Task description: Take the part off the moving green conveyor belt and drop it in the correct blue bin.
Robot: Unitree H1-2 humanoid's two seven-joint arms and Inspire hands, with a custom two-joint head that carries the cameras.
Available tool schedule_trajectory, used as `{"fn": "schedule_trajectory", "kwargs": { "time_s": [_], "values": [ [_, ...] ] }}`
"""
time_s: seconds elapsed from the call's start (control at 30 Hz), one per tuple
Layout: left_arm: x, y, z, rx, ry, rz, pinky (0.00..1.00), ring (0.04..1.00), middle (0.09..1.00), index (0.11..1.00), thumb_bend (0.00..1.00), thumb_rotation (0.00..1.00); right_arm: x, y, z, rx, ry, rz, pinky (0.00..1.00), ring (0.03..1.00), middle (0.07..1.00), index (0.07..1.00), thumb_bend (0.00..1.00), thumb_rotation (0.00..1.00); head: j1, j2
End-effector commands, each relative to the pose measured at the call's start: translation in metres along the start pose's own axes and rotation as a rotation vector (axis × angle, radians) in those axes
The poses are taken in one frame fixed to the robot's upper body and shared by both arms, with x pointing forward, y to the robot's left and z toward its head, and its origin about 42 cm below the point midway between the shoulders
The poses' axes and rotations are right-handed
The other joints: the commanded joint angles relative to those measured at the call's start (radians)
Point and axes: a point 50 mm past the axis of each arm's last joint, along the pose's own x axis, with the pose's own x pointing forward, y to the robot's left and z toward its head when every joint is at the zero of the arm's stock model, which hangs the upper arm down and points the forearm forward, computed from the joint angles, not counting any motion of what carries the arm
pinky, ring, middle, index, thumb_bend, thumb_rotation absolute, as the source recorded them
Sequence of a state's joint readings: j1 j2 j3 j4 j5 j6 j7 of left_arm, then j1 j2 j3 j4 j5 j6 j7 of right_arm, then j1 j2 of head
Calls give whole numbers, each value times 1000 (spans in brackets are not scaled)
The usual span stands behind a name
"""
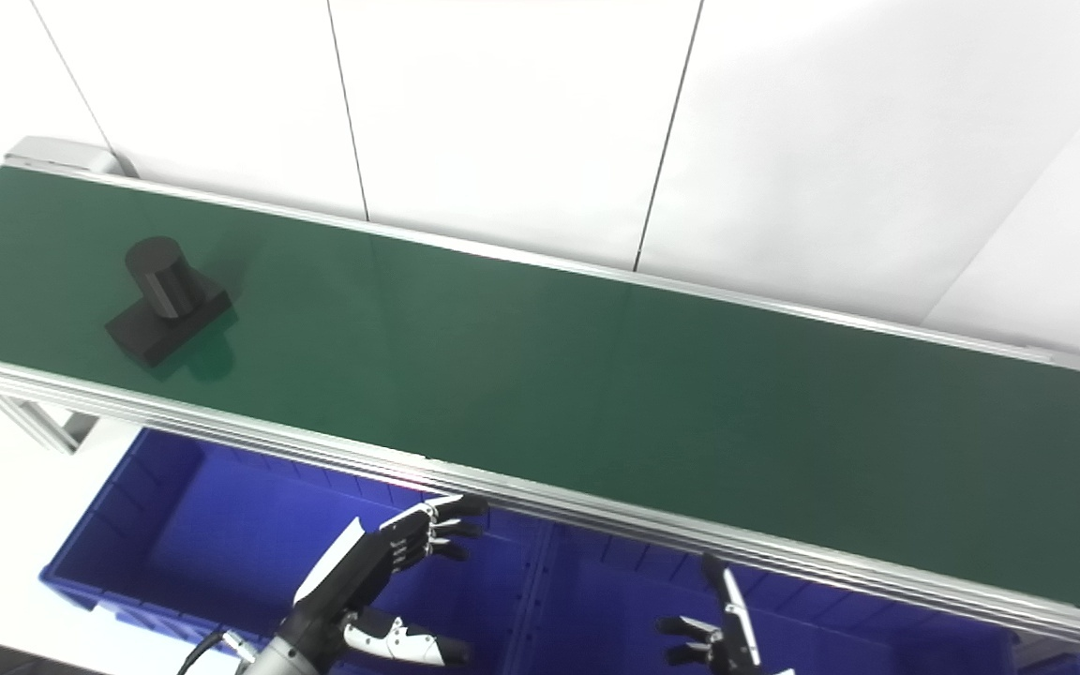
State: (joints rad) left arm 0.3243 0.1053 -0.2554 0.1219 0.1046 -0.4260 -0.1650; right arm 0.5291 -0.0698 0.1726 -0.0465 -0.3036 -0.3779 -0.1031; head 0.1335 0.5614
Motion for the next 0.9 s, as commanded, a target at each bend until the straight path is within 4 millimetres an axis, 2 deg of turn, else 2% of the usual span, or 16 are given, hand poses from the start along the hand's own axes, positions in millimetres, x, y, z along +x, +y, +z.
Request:
{"fn": "schedule_trajectory", "kwargs": {
  "time_s": [0.0,0.03,0.27,0.33,0.4,0.47,0.5,0.6,0.63,0.67,0.77,0.83,0.87],
  "values": [
    [7,3,8,12,-70,13,699,791,853,819,943,232,5,-2,9,9,-68,-25,660,797,935,932,675,191,2,-6],
    [7,3,8,13,-69,13,697,791,853,818,943,230,5,-2,10,8,-68,-26,630,758,934,934,679,189,2,-6],
    [9,1,5,6,-60,13,691,787,851,812,953,223,5,-2,8,18,-81,-41,548,648,926,930,685,163,15,-28],
    [10,0,4,5,-59,12,692,791,851,814,955,220,5,-3,8,18,-94,-50,579,612,921,914,687,149,20,-33],
    [12,-2,3,6,-57,14,690,790,848,814,957,221,5,-5,9,13,-107,-59,628,632,917,908,698,141,25,-36],
    [13,-4,3,1,-56,13,691,791,847,813,959,215,6,-7,9,4,-115,-61,757,731,924,912,694,148,30,-38],
    [13,-4,3,-3,-57,13,692,792,847,813,959,213,5,-8,10,4,-122,-63,777,744,926,913,693,148,32,-41],
    [14,-5,3,-5,-57,14,690,788,845,808,960,202,6,-10,16,11,-148,-69,833,574,929,918,676,119,33,-44],
    [14,-6,3,-5,-57,14,690,787,844,807,959,201,6,-11,19,9,-164,-68,844,571,930,922,673,127,34,-48],
    [14,-6,2,-4,-57,14,689,787,844,805,957,198,7,-11,21,7,-174,-67,873,628,933,926,668,158,34,-48],
    [16,-7,1,0,-54,12,688,786,843,805,961,203,13,-15,35,-15,-242,-74,856,691,926,928,683,221,42,-66],
    [18,-8,0,3,-52,10,684,784,841,805,953,195,16,-18,40,-19,-272,-80,886,880,926,940,688,201,45,-75],
    [18,-9,0,4,-51,9,683,784,841,805,952,195,17,-19,42,-18,-279,-82,890,905,925,941,690,201,45,-75]
  ]
}}
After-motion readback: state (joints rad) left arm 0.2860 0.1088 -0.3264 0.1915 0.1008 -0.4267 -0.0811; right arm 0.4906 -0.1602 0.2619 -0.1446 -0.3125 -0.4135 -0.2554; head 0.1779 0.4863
